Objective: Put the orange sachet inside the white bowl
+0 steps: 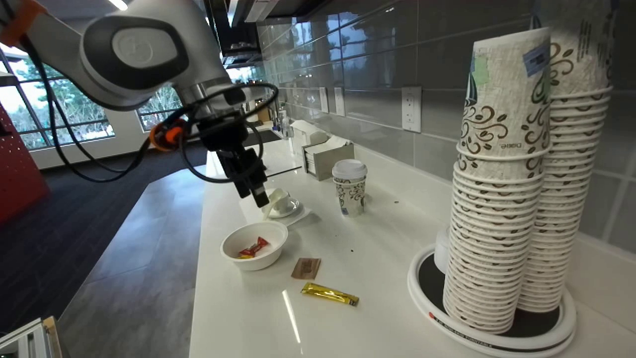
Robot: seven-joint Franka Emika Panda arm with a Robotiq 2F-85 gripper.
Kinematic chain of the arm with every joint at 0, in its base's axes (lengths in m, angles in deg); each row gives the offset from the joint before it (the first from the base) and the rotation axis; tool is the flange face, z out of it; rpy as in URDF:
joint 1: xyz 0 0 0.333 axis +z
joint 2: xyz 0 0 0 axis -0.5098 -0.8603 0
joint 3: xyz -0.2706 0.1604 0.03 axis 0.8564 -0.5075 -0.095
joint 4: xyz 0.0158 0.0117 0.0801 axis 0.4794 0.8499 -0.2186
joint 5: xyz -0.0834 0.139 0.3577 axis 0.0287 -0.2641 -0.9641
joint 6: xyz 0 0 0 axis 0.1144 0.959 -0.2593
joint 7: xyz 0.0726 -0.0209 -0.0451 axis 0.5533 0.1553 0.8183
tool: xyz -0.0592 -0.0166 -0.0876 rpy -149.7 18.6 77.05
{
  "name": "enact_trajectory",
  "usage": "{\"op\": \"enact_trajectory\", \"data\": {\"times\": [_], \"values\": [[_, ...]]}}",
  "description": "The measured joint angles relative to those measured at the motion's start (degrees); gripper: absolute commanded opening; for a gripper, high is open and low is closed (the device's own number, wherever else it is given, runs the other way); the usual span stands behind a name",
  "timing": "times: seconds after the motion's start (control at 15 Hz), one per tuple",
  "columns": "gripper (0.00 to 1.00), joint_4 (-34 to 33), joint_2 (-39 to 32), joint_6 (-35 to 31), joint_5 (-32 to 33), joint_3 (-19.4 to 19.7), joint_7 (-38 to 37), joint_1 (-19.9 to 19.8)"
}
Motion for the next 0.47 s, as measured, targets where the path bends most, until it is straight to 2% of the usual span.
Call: {"op": "enact_trajectory", "data": {"times": [0.27,0.47], "values": [[1.00,-0.2,8.8,10.6,-0.3,-0.2,-3.3,-1.4],[1.00,-0.1,11.9,13.1,-0.9,-0.1,-3.3,-1.4]]}}
